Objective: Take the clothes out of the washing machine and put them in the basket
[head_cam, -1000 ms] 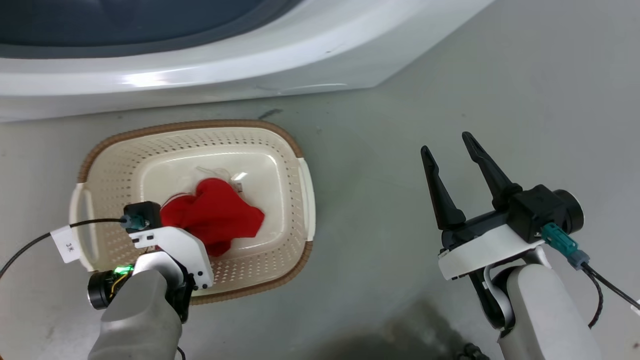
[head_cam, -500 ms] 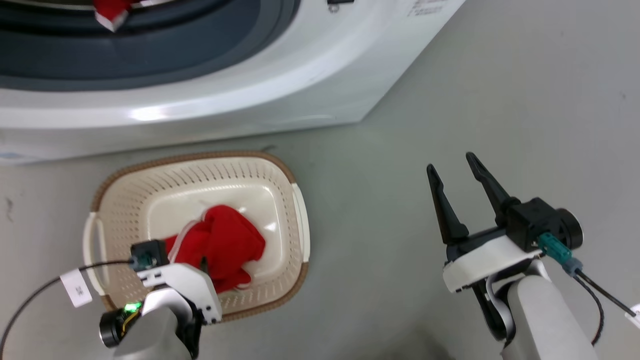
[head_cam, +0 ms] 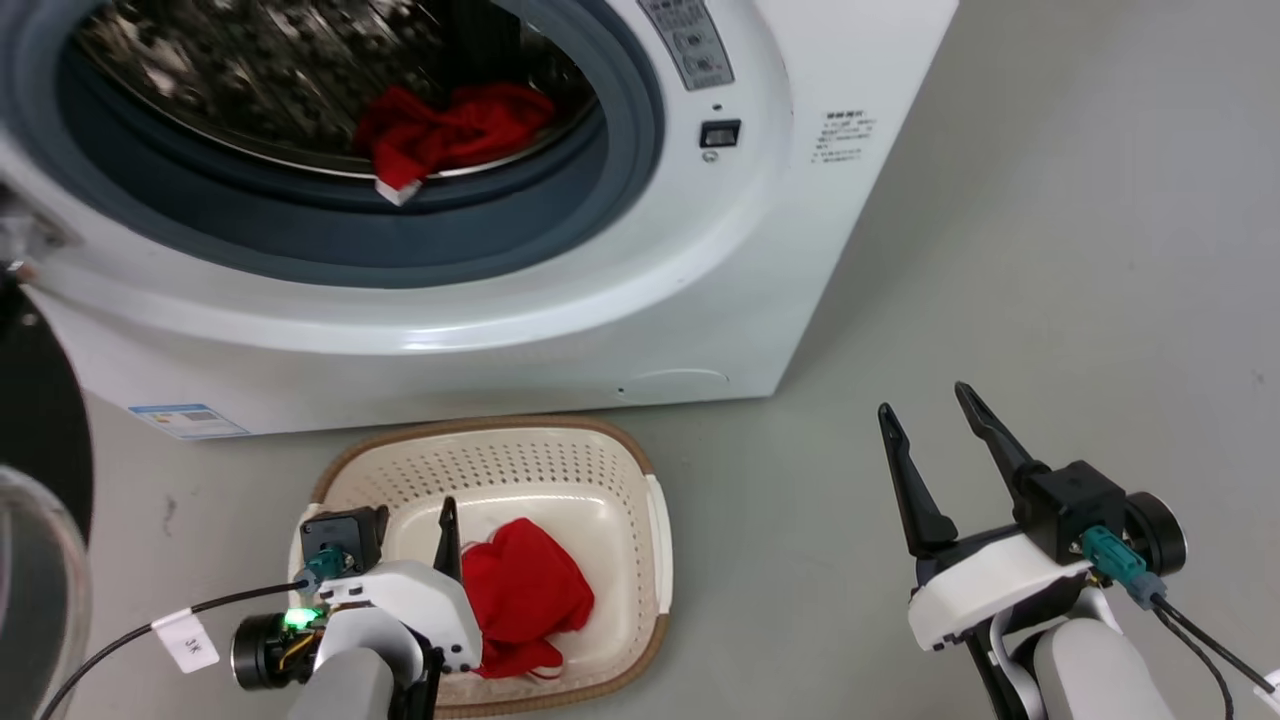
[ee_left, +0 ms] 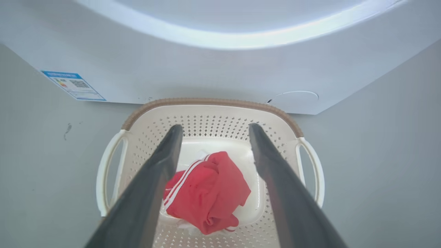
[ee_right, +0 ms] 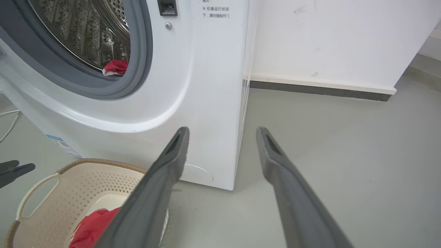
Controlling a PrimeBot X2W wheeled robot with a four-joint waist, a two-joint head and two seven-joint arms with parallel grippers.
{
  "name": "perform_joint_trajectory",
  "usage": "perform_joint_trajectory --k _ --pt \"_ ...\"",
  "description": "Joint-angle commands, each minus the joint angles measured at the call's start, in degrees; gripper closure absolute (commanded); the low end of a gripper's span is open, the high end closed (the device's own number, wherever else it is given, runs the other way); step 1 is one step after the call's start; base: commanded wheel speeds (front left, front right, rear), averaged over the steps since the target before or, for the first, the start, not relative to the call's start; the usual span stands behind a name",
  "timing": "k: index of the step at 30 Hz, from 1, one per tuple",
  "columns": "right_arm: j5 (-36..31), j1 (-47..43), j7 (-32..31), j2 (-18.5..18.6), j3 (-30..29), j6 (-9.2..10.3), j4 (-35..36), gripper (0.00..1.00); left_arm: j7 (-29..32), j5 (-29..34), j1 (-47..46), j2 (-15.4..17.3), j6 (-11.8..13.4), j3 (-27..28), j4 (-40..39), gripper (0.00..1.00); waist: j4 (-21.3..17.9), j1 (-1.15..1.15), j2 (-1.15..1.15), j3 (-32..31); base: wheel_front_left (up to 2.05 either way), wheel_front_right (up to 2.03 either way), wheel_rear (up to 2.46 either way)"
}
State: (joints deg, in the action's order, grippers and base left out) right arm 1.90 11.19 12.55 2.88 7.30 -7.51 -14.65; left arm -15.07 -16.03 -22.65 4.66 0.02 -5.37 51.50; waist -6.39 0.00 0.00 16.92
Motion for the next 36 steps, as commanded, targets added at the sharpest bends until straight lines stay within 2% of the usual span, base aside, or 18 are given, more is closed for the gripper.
perform_joint_trajectory --k 1,9,14,18,25,36 --pt "-0.2 -0.8 -0.2 0.0 -0.1 0.04 0.5 0.0 -0.1 0.6 0.7 -0.2 0.3 0.2 -1.5 0.0 1.3 0.0 0.0 -1.4 0.0 0.0 0.0" --pt "-0.4 -2.3 -1.5 0.0 -0.5 0.04 2.8 0.0 -0.1 4.3 2.4 -0.9 1.5 3.2 -20.5 0.0 2.0 0.0 0.0 -2.9 0.0 0.0 0.0" --pt "-0.1 -2.5 -1.9 0.0 0.3 0.04 4.0 0.0 -0.1 5.8 -2.3 -0.8 1.2 4.5 -24.1 0.0 1.1 0.0 0.0 -2.4 0.0 0.0 0.0" --pt "0.6 -1.7 -1.8 0.0 1.4 0.04 4.6 0.0 -0.1 6.6 -8.5 1.0 0.6 5.4 -22.1 0.0 -0.8 0.0 0.0 -0.5 0.0 0.0 0.0" --pt "2.0 0.5 -0.9 -0.1 2.6 0.04 4.7 0.0 0.8 7.6 -22.4 5.6 0.0 5.6 -13.1 0.0 -5.1 0.0 0.0 5.0 0.0 0.0 0.0" --pt "5.7 5.2 1.8 -0.1 5.8 0.04 2.3 0.0 11.1 10.4 -41.7 14.0 -2.5 3.0 2.0 0.0 -11.3 0.0 0.0 14.0 0.0 0.0 0.0"
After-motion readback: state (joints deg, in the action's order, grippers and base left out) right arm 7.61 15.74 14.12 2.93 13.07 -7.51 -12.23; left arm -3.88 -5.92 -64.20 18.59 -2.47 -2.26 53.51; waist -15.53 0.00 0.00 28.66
